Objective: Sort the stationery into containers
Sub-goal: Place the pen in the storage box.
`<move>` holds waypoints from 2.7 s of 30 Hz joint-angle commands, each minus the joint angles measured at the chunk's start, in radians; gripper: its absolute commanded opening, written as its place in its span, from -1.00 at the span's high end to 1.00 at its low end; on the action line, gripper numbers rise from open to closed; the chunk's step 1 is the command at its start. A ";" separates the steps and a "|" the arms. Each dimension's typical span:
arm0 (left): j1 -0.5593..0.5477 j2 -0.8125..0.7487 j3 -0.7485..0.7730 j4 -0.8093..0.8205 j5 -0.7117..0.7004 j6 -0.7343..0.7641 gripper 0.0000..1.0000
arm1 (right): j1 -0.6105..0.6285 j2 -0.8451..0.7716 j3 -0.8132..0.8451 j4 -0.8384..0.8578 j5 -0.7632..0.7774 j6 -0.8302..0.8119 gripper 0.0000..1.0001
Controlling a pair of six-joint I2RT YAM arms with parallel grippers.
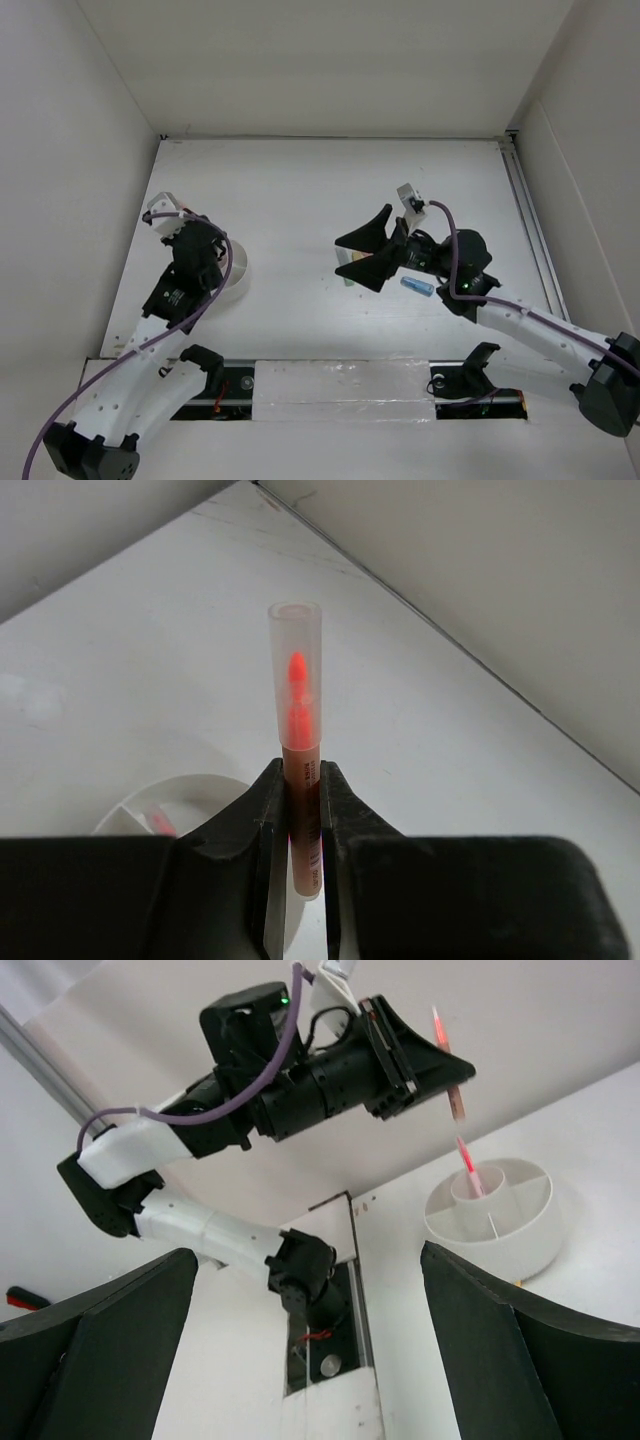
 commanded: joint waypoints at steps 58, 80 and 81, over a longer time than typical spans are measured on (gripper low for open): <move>0.001 -0.134 -0.453 0.438 -0.048 0.156 0.62 | 0.007 -0.195 -0.111 -0.152 0.028 -0.084 -1.00; -0.008 -0.151 -0.239 0.343 0.253 0.093 -1.00 | -0.020 -0.020 0.086 -0.691 0.774 0.020 -1.00; -0.008 -0.151 -0.219 0.310 0.253 0.075 -1.00 | -0.020 0.011 0.086 -0.708 0.815 0.066 -1.00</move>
